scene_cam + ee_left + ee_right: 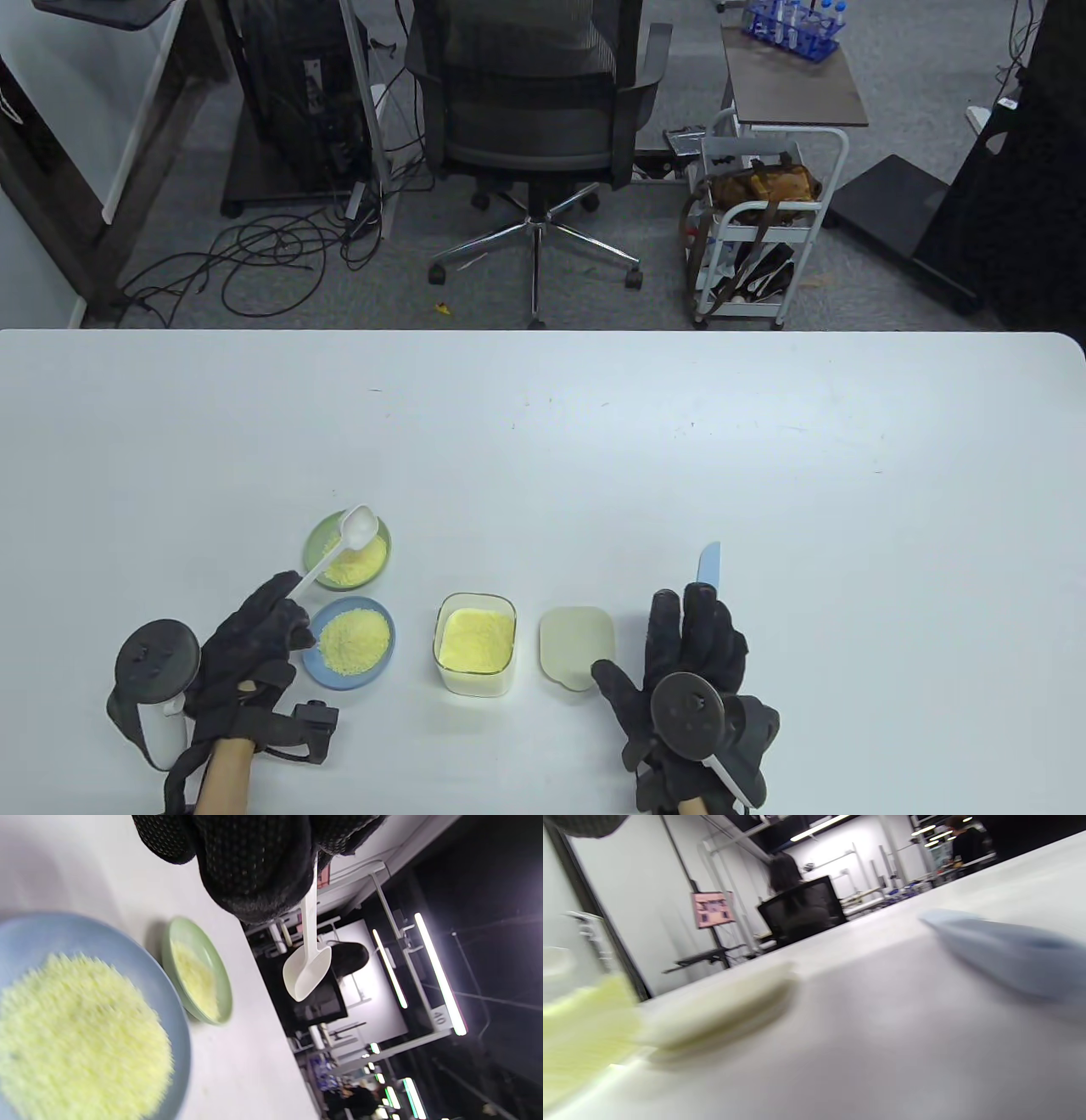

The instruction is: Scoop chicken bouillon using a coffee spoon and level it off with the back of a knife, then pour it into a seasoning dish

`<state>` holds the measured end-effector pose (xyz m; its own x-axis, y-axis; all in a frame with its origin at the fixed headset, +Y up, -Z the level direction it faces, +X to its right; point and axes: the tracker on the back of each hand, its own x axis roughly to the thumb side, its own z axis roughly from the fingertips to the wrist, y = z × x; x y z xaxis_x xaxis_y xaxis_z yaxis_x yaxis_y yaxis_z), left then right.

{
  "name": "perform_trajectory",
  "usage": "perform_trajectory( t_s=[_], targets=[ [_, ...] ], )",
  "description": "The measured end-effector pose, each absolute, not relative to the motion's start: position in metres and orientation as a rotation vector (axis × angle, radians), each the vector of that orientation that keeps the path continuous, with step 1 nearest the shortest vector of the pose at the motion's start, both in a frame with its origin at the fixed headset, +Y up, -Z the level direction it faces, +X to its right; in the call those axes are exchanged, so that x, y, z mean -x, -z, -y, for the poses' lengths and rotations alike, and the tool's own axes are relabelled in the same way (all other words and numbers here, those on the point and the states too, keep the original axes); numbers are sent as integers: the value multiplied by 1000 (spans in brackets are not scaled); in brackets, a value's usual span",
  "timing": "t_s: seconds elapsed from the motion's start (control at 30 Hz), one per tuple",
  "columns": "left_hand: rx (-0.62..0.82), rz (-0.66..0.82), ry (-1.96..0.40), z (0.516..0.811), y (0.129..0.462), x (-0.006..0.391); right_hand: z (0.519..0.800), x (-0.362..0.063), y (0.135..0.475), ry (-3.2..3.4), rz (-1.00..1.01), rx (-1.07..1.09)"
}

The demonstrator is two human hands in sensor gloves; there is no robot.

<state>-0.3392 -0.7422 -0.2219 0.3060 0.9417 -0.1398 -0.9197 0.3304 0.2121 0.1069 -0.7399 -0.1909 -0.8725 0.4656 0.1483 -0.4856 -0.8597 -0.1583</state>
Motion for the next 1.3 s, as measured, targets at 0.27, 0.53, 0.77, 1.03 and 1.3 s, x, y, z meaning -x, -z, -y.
perform_trajectory(
  t_s=[0.27, 0.53, 0.77, 1.03, 1.3],
  targets=[
    [-12, -213, -1407, 747, 223, 343, 694, -14, 200, -2572, 199, -494],
    [23, -164, -1438, 745, 222, 343, 712, 27, 233, -2607, -316, -509],
    [93, -60, -1487, 740, 223, 338, 736, 29, 241, -2606, -394, -462],
    [252, 90, -1414, 733, 224, 323, 742, 25, 244, -2540, -361, -451],
    [236, 120, -1321, 726, 223, 316, 746, 22, 242, -2479, -329, -446]
  ],
)
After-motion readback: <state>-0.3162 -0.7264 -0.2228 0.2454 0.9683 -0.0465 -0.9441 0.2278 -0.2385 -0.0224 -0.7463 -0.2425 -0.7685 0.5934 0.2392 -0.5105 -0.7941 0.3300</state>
